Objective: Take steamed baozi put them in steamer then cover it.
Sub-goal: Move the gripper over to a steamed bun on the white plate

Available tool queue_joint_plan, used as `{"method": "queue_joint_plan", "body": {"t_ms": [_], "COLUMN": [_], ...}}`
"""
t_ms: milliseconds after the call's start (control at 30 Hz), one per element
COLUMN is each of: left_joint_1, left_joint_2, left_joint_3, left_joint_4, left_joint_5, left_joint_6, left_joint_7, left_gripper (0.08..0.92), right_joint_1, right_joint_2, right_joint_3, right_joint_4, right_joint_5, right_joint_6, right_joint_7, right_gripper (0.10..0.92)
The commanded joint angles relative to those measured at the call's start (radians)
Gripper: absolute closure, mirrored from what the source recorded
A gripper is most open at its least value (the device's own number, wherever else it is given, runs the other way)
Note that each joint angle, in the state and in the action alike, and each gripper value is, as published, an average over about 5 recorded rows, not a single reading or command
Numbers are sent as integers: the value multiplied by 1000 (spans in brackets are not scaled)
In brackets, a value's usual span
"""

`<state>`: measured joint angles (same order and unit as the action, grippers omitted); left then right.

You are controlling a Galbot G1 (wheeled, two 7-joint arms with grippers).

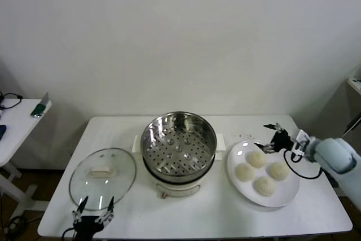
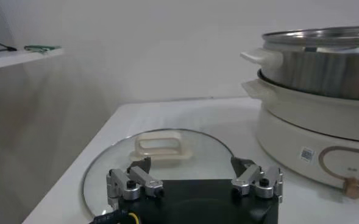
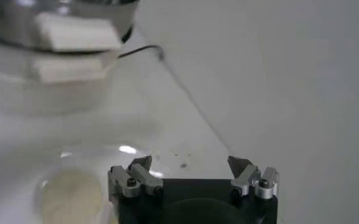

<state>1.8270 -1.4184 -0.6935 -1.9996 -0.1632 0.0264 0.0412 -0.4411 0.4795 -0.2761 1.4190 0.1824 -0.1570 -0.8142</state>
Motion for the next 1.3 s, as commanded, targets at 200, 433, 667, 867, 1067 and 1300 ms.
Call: {"method": "queue_joint_plan", "body": {"t_ms": [200,433,667,867,1067,1300], "left_joint_1": [-4,-8,-16,-20,-16,-15], "left_joint_2": [-6,-13,-16,-17,-18,-17], "left_joint_3": [-2,-7,-9,-6,-9,-10], "left_joint_4": [6,11,18,23,18,16], "left_joint_5": [5,0,-3,-4,-8,-10], "left_joint_6": [2,-6,-9,-10,-11,-11], "left_joint_7": [4,2,1,1,2,2], "left_gripper": [177,177,177,177,177,177], "right_joint_1": [757,755,675,655,633,618], "right_joint_2": [51,182,249,293,322,334], "right_joint_3": [-928,-990,-913,-905,-894,-885], "right_joint_4": [-224,-300,-355,-374,-402,-408], "right_joint_5": [-15,17,-16,-29,-40,-48], "right_joint_6": [95,17,-30,-54,-55,-64], "right_joint_7": [-365,-284,-179,-170,-176,-185], "right_gripper": [203,203,203,203,203,203]}}
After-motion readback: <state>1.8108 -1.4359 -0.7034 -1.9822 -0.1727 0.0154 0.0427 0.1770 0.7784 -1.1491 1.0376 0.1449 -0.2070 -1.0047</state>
